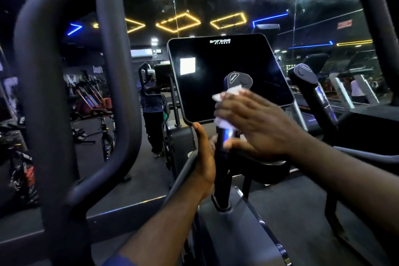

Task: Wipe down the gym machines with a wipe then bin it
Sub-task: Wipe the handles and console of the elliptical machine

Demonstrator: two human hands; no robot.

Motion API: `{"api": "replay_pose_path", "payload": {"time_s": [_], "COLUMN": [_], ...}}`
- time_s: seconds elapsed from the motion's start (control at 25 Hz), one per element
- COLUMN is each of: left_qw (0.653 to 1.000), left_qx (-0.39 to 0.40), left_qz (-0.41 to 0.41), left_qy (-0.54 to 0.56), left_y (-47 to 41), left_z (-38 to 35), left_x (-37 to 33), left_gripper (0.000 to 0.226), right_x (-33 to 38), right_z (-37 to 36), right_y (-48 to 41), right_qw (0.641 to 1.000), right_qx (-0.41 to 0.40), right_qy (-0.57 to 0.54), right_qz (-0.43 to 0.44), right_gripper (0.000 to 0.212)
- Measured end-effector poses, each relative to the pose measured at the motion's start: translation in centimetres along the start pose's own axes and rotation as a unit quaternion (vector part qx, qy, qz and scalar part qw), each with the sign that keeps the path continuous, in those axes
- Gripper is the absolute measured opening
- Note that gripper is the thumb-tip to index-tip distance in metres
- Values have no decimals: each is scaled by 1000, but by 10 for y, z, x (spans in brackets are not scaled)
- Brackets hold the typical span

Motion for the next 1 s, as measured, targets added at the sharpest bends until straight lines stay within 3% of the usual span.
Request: {"api": "replay_pose_path", "payload": {"time_s": [0.08,0.12,0.24,0.36,0.44,0.56,0.64,0.72,0.84,0.92,1.0], "left_qw": [1000,1000,1000,1000,1000,999,999,999,998,994,991], "left_qx": [-23,-13,-6,-8,-26,-28,-32,-25,-42,-87,-104], "left_qz": [1,1,-16,-15,-9,9,17,29,2,-37,-74], "left_qy": [-6,13,23,-10,-11,36,13,-22,-53,-52,-40], "left_y": [-3,-1,-1,-2,-2,-8,-14,-18,-23,-26,-28], "left_z": [3,3,4,6,11,14,19,19,10,11,10], "left_x": [1,1,0,2,4,6,5,4,-14,-33,-49], "left_gripper": [110,106,98,110,105,100,113,125,121,108,87], "right_x": [-73,-69,-61,-112,-104,-59,-83,-116,-141,-125,-85], "right_z": [49,43,26,83,74,35,58,89,98,78,44], "right_y": [31,32,35,16,14,28,21,3,-5,5,18], "right_qw": [993,989,997,988,986,994,993,986,971,960,924], "right_qx": [-88,-112,-59,-136,-137,-96,-85,-111,-168,-227,-302], "right_qy": [49,47,58,49,33,36,61,122,139,39,-110], "right_qz": [-61,-89,-10,-62,-90,26,53,-9,-97,-162,-209], "right_gripper": [80,83,83,71,72,72,66,65,73,80,85]}}
Point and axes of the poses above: each hand's wrist, its own y-axis away from the middle knuckle, its own z-axis out of the back of the hand, x = y × z, the point moved 6 cm from there along -y, towards the middle knuckle, and after that the axes turned 9 degrees about -y, right-handed, at the moved point
